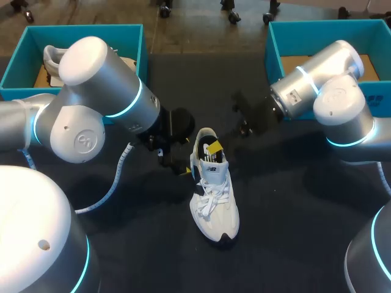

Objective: Take the shoe out of the shoebox, open the shoe tongue, remove and reinsert the insole, then place the shoe into the shoebox

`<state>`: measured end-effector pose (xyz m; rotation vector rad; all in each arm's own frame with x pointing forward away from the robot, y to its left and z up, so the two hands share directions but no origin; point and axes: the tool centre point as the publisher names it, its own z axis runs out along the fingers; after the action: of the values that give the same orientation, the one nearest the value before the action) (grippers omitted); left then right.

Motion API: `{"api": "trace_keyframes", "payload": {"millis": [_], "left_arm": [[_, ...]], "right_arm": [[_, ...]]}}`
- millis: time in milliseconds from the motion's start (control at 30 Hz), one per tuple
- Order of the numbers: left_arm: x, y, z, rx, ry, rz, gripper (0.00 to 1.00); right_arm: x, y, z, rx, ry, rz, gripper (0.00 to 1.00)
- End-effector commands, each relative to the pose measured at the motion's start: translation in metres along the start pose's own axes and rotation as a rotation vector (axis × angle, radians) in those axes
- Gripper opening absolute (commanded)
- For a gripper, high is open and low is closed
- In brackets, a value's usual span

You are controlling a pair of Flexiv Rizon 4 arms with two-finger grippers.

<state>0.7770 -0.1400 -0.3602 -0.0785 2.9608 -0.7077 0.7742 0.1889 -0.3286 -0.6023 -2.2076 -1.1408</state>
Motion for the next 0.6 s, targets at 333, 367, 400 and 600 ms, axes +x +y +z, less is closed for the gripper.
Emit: {"api": "trace_keyframes", "payload": {"millis": [333,367,400,600], "left_arm": [[0.0,0.0,0.001,-0.003,-0.002,0.0,1.0],[0.0,0.0,0.001,-0.003,-0.002,0.0,1.0],[0.0,0.0,0.001,-0.003,-0.002,0.0,1.0],[0.0,0.0,0.001,-0.003,-0.002,0.0,1.0]], "right_arm": [[-0.003,0.021,-0.009,0.03,-0.023,-0.035,0.37],[-0.003,0.022,-0.01,0.033,-0.025,-0.039,0.36],[-0.004,0.023,-0.011,0.034,-0.025,-0.04,0.35],[-0.011,0.024,-0.012,0.042,-0.021,-0.042,0.08]]}}
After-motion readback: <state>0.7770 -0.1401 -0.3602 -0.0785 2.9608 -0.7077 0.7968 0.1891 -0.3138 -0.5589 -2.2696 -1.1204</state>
